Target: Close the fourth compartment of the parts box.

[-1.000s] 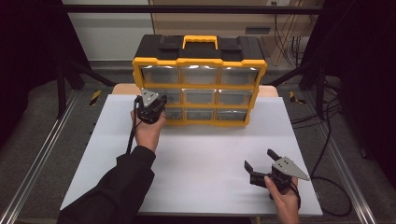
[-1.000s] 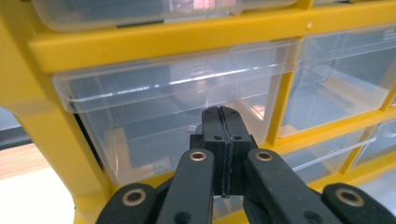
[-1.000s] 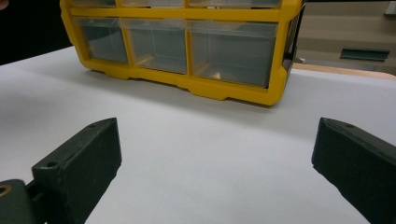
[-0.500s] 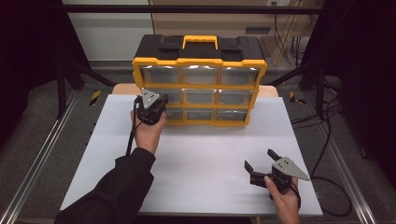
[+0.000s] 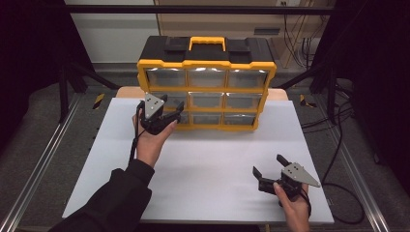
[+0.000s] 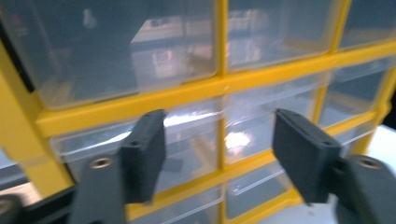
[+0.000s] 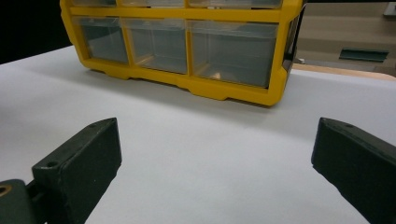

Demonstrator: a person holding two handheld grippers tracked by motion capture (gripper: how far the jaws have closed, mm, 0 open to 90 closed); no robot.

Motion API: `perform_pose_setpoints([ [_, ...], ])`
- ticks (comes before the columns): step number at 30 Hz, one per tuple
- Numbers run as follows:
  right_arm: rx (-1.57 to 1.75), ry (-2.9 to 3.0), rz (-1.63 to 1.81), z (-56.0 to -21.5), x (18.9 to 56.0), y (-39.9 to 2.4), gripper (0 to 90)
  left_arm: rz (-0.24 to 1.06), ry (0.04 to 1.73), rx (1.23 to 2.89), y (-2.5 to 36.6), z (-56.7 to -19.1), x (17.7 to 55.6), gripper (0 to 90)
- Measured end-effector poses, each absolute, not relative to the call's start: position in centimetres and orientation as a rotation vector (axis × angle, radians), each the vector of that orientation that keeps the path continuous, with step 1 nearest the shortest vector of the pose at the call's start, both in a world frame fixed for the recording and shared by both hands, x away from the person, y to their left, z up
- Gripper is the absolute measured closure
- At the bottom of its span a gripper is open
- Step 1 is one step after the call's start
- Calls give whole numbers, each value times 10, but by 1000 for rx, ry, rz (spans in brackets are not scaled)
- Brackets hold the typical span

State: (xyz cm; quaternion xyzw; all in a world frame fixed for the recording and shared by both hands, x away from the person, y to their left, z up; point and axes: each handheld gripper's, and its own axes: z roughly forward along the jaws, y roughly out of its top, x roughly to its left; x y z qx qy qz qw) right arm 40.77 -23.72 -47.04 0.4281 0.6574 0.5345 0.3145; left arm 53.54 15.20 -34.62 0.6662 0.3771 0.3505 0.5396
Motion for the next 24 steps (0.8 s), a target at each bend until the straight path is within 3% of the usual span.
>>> perform_pose_setpoints([
  [5, 1126, 1733, 1407, -470, 407, -238, 18, 822, 873, 1567, 152, -340, 532, 171],
  [11, 1128, 1734, 1409, -471, 408, -237, 19, 815, 868, 1550, 156, -334, 531, 68],
  [24, 1125, 1738, 1408, -470, 407, -237, 19, 846, 852, 1546, 167, -318, 528, 40],
])
